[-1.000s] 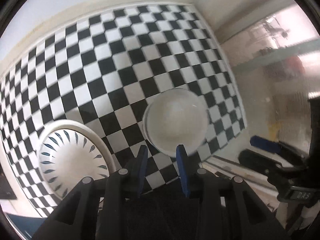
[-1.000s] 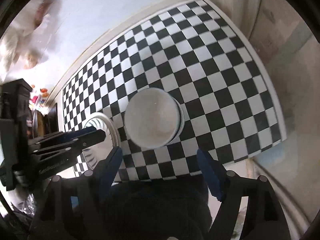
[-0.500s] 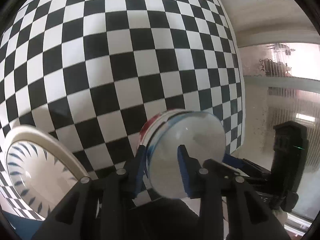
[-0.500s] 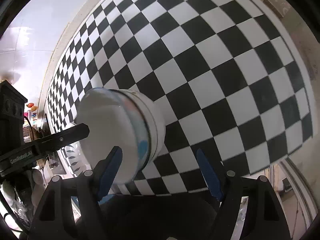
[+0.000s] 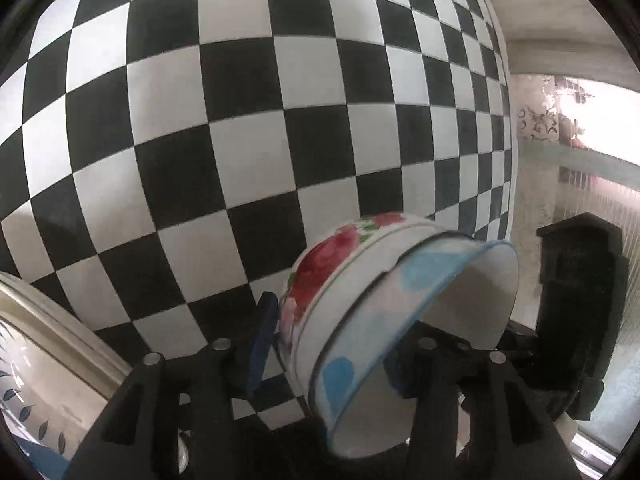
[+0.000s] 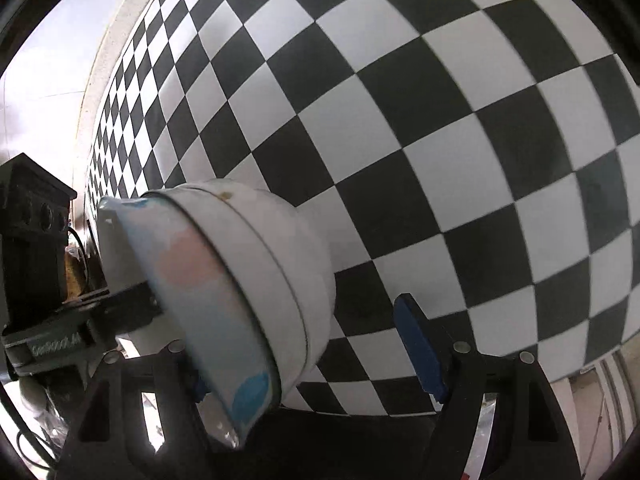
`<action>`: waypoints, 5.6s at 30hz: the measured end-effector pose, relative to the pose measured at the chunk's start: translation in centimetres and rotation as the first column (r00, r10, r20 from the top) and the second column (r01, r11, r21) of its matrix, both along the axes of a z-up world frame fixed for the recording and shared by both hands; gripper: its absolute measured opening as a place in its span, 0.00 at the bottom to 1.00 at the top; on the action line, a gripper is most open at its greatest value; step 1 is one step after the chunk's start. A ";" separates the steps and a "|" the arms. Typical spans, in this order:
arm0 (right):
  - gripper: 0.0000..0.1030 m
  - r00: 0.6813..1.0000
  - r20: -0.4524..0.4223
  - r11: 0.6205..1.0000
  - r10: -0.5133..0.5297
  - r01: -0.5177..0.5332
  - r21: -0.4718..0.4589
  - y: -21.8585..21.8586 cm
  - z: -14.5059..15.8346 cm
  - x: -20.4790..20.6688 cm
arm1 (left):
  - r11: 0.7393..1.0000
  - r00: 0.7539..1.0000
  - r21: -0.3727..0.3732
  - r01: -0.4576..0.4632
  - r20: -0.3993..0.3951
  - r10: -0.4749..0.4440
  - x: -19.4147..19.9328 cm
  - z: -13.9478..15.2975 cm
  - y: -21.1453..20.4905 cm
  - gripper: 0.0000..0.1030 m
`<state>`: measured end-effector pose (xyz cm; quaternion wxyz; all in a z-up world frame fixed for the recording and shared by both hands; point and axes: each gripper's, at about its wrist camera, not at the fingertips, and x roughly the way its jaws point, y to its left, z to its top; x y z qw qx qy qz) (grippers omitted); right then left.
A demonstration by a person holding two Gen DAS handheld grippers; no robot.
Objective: Organize plates and bowls
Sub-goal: 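Grasp the nested bowl stack rim with the left tool while the right tool grasps it, then carry and lower the nested bowls onto the leaf-pattern plate stack with both tools, then open both tools and lift them up away from the stacked dishes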
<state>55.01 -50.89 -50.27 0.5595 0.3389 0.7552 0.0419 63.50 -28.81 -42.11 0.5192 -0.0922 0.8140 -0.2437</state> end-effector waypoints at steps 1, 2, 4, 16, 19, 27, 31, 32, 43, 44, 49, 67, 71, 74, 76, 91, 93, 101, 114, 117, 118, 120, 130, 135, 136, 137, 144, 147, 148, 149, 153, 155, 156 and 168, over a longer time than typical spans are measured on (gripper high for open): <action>0.75 1.000 0.003 1.000 -0.010 0.010 0.012 -0.1 -0.3 0.1 | 1.000 1.000 -0.013 -0.001 0.000 0.001 0.2 0.0 0.1 0.45; 0.75 1.000 0.007 1.000 -0.018 0.018 0.026 0.0 -0.5 0.2 | 1.000 1.000 -0.027 -0.001 0.003 0.001 0.3 0.0 0.3 0.45; 0.74 1.000 0.018 1.000 -0.019 0.019 0.023 -0.4 -0.6 0.2 | 0.999 1.000 -0.048 0.000 0.012 0.000 0.2 0.2 0.7 0.44; 0.52 0.997 0.067 0.997 -0.033 0.029 0.068 1.0 0.0 1.9 | 0.996 0.997 -0.082 0.023 0.074 -0.017 -0.6 1.3 1.5 0.42; 0.51 0.996 0.090 0.998 -0.021 0.016 0.061 1.9 1.3 3.6 | 0.996 0.995 -0.084 0.028 0.098 -0.020 -0.5 1.7 1.3 0.42; 0.49 0.994 0.108 0.998 0.014 -0.020 0.058 3.5 2.2 4.1 | 0.997 0.993 -0.072 0.014 0.115 -0.006 -0.7 1.5 1.8 0.42; 0.49 0.992 0.122 0.997 0.013 -0.022 0.068 4.9 3.2 4.2 | 0.997 0.990 -0.071 0.008 0.142 0.002 -0.5 2.5 2.2 0.42; 0.49 0.991 0.130 0.997 0.017 -0.026 0.068 5.3 3.6 4.3 | 0.997 0.989 -0.073 0.004 0.147 0.007 -0.5 2.8 2.1 0.42; 0.49 0.972 0.209 0.987 0.110 -0.131 0.091 11.9 8.3 7.3 | 0.995 0.975 -0.059 -0.076 0.206 0.087 -0.8 7.5 7.5 0.42; 0.49 0.969 0.215 0.985 0.121 -0.144 0.094 12.7 8.5 7.6 | 0.994 0.972 -0.060 -0.096 0.208 0.106 -0.9 7.9 8.6 0.42; 0.49 0.952 0.242 0.970 0.190 -0.221 0.106 17.3 9.8 8.5 | 0.986 0.959 -0.052 -0.158 0.228 0.166 -1.6 9.3 12.8 0.42; 0.49 0.869 0.238 0.879 0.435 -0.466 0.098 32.3 8.1 6.7 | 0.926 0.906 0.008 -0.376 0.212 0.366 -4.7 6.6 25.2 0.42; 0.49 0.862 0.223 0.872 0.455 -0.483 0.085 34.1 7.0 6.5 | 0.921 0.903 0.020 -0.389 0.205 0.377 -4.9 5.7 25.7 0.42; 0.49 0.860 0.213 0.869 0.464 -0.488 0.077 34.4 6.3 6.3 | 0.921 0.905 0.032 -0.388 0.205 0.374 -5.0 5.1 25.6 0.42; 0.49 0.858 0.211 0.870 0.468 -0.490 0.063 34.5 6.0 6.2 | 0.924 0.907 0.036 -0.382 0.210 0.366 -5.0 4.9 25.4 0.42; 0.47 0.847 0.228 0.870 0.481 -0.494 0.002 33.8 6.6 6.2 | 0.934 0.911 0.028 -0.355 0.236 0.339 -4.8 4.9 25.3 0.42; 0.46 0.849 0.228 0.872 0.477 -0.489 -0.002 33.4 6.7 6.1 | 0.935 0.911 0.027 -0.353 0.237 0.337 -4.9 5.0 25.3 0.42; 0.46 0.851 0.231 0.877 0.471 -0.479 -0.024 33.1 7.7 6.1 | 0.936 0.903 0.045 -0.348 0.283 0.322 -4.8 6.4 25.6 0.42; 0.48 0.772 0.297 0.821 0.561 -0.475 -0.316 32.6 15.2 3.8 | 0.914 0.834 0.185 -0.360 0.502 0.227 -6.7 12.4 26.9 0.44; 0.80 0.763 0.321 0.815 0.561 -0.443 -0.373 32.5 17.3 3.2 | 0.898 0.798 0.217 -0.383 0.567 0.203 -7.2 14.1 27.4 0.45; 0.91 0.757 0.329 0.811 0.564 -0.434 -0.392 32.4 17.9 2.9 | 0.894 0.781 0.216 -0.392 0.592 0.200 -7.4 14.7 27.6 0.46; 0.92 0.752 0.345 0.807 0.562 -0.406 -0.429 32.4 19.4 2.4 | 0.885 0.736 0.214 -0.413 0.652 0.185 -7.7 16.1 27.9 0.73; 1.00 0.734 0.425 0.799 0.530 -0.263 -0.541 31.6 24.2 0.2 | 0.896 0.651 0.168 -0.410 0.742 0.159 -8.7 19.3 27.1 0.95; 1.00 0.730 0.447 0.795 0.517 -0.216 -0.567 30.4 26.0 -0.9 | 0.894 0.640 0.171 -0.414 0.753 0.152 -10.2 20.4 25.9 0.95; 1.00 0.728 0.451 0.794 0.517 -0.211 -0.571 30.2 26.3 -1.2 | 0.893 0.632 0.171 -0.417 0.760 0.150 -10.6 20.6 25.6 0.95; 1.00 0.726 0.453 0.793 0.518 -0.209 -0.572 29.9 26.6 -1.4 | 0.892 0.629 0.174 -0.418 0.763 0.146 -10.9 20.8 25.5 0.95; 1.00 0.699 0.518 0.813 0.493 -0.157 -0.561 28.3 29.5 -4.4 | 0.868 0.583 0.184 -0.462 0.800 0.141 -14.4 23.5 24.0 0.94; 1.00 0.668 0.558 0.811 0.492 -0.118 -0.574 27.7 31.6 -6.1 | 0.853 0.543 0.179 -0.490 0.828 0.138 -16.3 25.5 23.6 0.94; 1.00 0.660 0.568 0.810 0.492 -0.107 -0.576 27.6 32.2 -6.6 | 0.842 0.525 0.178 -0.509 0.840 0.139 -17.0 26.3 23.5 0.94; 1.00 0.652 0.577 0.808 0.492 -0.096 -0.581 27.5 32.9 -7.1 | 0.834 0.510 0.173 -0.524 0.848 0.144 -17.7 27.0 23.5 0.94; 1.00 0.613 0.614 0.806 0.497 -0.064 -0.589 26.9 36.2 -10.0 | 0.819 0.465 0.153 -0.553 0.872 0.152 -20.2 29.7 23.3 0.94; 1.00 0.598 0.623 0.800 0.504 -0.051 -0.598 26.7 37.4 -11.2 | 0.815 0.448 0.151 -0.559 0.883 0.144 -21.4 30.9 23.1 0.94; 1.00 0.590 0.628 0.797 0.508 -0.045 -0.602 26.6 38.3 -12.1 | 0.814 0.438 0.145 -0.562 0.888 0.144 -22.1 31.6 23.1 0.94; 1.00 0.546 0.681 0.801 0.488 0.029 -0.597 26.1 43.8 -21.0 | 0.819 0.334 0.093 -0.566 0.934 0.125 -29.9 36.3 23.3 0.94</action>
